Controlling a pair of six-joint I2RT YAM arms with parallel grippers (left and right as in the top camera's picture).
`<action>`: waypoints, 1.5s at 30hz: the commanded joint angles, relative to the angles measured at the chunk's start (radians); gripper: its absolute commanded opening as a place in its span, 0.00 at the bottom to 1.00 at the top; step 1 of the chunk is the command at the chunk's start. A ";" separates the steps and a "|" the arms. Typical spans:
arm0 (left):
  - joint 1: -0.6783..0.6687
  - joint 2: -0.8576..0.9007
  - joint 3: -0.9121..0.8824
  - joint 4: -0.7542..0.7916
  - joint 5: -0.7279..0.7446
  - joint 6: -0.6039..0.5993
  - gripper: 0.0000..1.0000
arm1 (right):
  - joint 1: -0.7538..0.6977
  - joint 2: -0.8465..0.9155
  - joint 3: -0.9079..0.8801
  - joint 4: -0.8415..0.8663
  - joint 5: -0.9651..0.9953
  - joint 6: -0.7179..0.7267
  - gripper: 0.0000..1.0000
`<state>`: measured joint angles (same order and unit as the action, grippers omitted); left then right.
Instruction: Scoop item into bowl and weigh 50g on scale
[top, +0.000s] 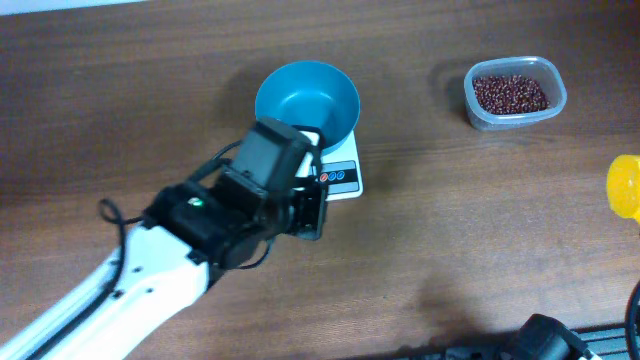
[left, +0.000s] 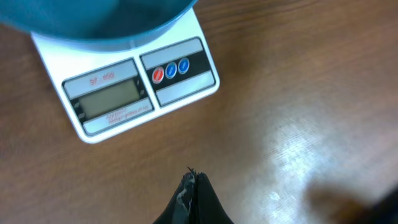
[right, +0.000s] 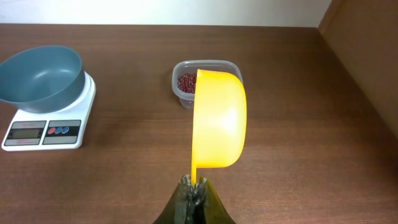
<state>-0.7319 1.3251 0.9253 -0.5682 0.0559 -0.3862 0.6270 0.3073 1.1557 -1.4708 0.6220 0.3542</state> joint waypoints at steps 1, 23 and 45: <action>-0.068 0.088 -0.008 0.045 -0.190 -0.081 0.00 | -0.005 -0.003 0.006 0.000 0.026 -0.011 0.04; -0.084 0.450 -0.008 0.422 -0.352 -0.216 0.00 | -0.005 -0.003 0.006 0.000 0.026 -0.010 0.04; -0.084 0.506 -0.008 0.507 -0.397 -0.216 0.00 | -0.005 -0.003 0.006 0.000 0.026 -0.010 0.04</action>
<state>-0.8131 1.8126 0.9199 -0.0635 -0.3233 -0.5957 0.6270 0.3073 1.1557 -1.4708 0.6292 0.3508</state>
